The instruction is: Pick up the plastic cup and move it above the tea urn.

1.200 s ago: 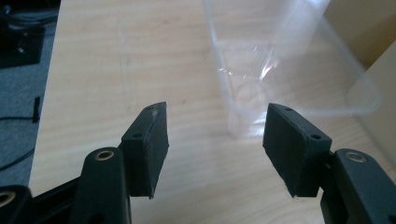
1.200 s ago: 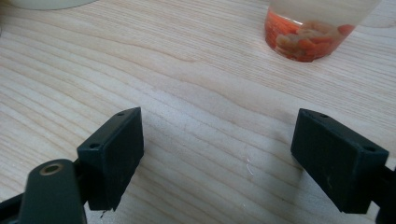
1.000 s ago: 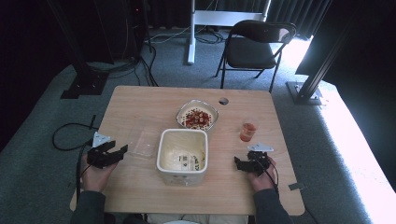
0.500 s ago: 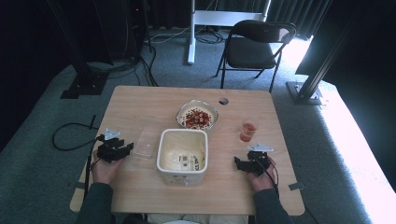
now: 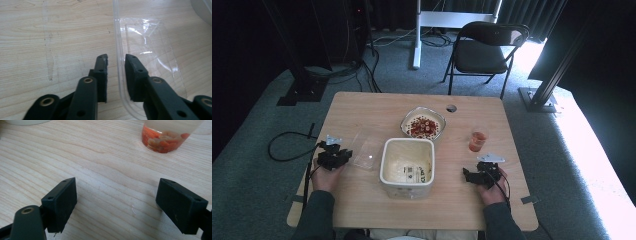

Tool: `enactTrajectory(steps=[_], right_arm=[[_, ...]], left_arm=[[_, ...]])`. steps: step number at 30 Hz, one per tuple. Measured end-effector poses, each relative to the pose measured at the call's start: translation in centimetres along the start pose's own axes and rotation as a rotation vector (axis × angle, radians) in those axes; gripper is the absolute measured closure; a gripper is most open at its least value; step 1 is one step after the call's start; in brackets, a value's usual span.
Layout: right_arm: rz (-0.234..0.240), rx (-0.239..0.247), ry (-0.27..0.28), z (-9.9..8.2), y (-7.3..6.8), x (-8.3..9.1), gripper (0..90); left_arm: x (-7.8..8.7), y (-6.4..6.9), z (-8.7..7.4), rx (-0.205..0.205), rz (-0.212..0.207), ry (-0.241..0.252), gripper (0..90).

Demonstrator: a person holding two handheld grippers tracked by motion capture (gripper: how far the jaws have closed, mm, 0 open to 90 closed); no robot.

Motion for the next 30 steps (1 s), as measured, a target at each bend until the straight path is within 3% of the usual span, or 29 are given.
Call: enactTrajectory(steps=[10,21,23,30], right_arm=[[0.000,0.000,0.000,0.0,0.0,0.0,16.5],[0.000,0.000,0.000,0.0,0.0,0.0,16.4],[0.000,0.000,0.000,0.0,0.0,0.0,16.4],[0.000,0.000,0.000,0.0,0.0,0.0,16.4]], left_arm=[[0.6,-0.4,0.4,0.041,-0.022,0.049,84.4],[2.5,-0.9,1.8,0.035,-0.029,0.122,86.2],[2.9,-0.9,2.1,0.049,-0.052,0.142,86.3],[4.0,-1.0,2.8,0.042,-0.058,0.178,86.3]])
Point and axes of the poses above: each handheld gripper's, and its own axes: x roughly backward along the jaws, z roughly out of its top, y roughly to its right, the point moved 9 cm from there along -x, roughly forward along the jaws, and after that the axes turned 8 degrees about y, right-handed, at the moved point
